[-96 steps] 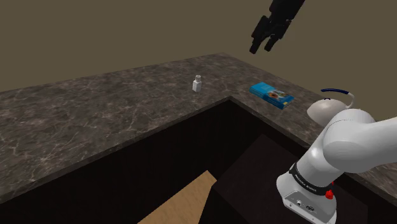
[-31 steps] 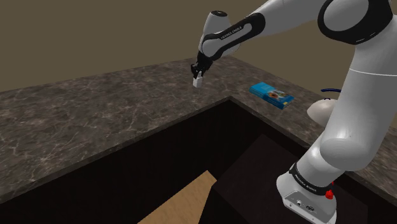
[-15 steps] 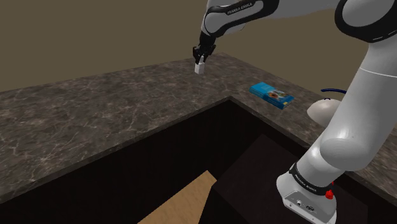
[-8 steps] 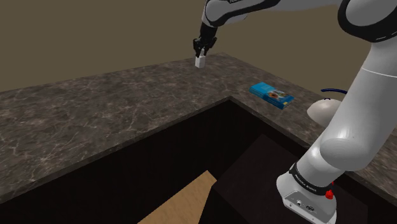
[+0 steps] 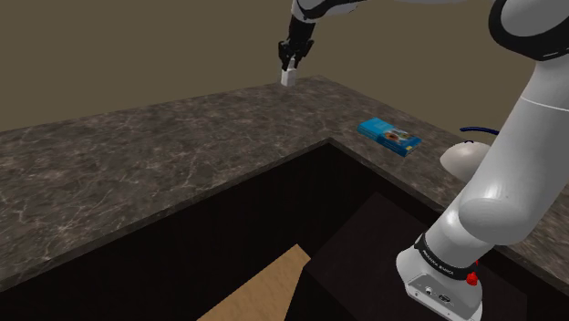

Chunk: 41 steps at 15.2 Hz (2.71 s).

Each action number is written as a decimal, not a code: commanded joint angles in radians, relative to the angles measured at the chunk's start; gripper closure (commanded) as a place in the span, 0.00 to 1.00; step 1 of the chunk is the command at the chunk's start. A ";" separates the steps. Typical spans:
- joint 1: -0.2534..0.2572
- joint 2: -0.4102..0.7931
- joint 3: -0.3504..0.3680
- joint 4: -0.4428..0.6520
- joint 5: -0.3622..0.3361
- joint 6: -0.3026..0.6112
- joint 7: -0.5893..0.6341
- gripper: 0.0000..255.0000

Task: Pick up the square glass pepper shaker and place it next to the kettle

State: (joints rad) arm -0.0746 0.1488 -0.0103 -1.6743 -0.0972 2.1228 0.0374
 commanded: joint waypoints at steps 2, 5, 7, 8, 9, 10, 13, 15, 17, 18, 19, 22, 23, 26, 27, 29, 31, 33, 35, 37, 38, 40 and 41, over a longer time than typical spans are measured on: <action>-0.001 -0.001 0.000 0.039 0.003 -0.040 -0.005 1.00; 0.000 0.000 0.000 0.081 0.004 -0.081 -0.009 1.00; 0.000 0.002 0.000 0.110 0.005 -0.108 -0.011 1.00; 0.000 0.003 0.001 0.125 0.006 -0.122 -0.013 1.00; 0.000 0.005 0.001 0.141 0.006 -0.136 -0.014 1.00; 0.000 0.006 0.001 0.150 0.007 -0.144 -0.015 1.00; -0.027 -0.092 -0.017 0.022 0.020 -0.111 -0.061 1.00; -0.044 -0.153 -0.032 -0.053 0.029 -0.094 -0.094 1.00; -0.060 -0.210 -0.049 -0.121 0.036 -0.081 -0.129 1.00; -0.068 -0.238 -0.057 -0.153 0.038 -0.076 -0.146 1.00; -0.076 -0.265 -0.067 -0.183 0.041 -0.072 -0.164 1.00; -0.098 -0.341 -0.098 -0.266 0.046 -0.063 -0.219 1.00; -0.106 -0.365 -0.109 -0.290 0.047 -0.062 -0.238 1.00; -0.128 -0.434 -0.145 -0.357 0.047 -0.061 -0.295 1.00; -0.136 -0.456 -0.157 -0.377 0.046 -0.062 -0.315 1.00; -0.151 -0.497 -0.183 -0.413 0.042 -0.065 -0.354 1.00; -0.166 -0.535 -0.211 -0.445 0.038 -0.071 -0.394 1.00; -0.182 -0.571 -0.239 -0.472 0.031 -0.077 -0.435 1.00; -0.199 -0.603 -0.269 -0.494 0.024 -0.086 -0.476 1.00; -0.215 -0.632 -0.300 -0.511 0.016 -0.095 -0.518 1.00; -0.223 -0.645 -0.317 -0.518 0.011 -0.100 -0.539 1.00; -0.240 -0.669 -0.349 -0.529 0.002 -0.111 -0.583 1.00; -0.248 -0.679 -0.366 -0.532 -0.003 -0.117 -0.605 1.00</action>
State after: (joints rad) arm -0.3144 -0.5185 -0.3608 -2.2084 -0.0958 2.0184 -0.5442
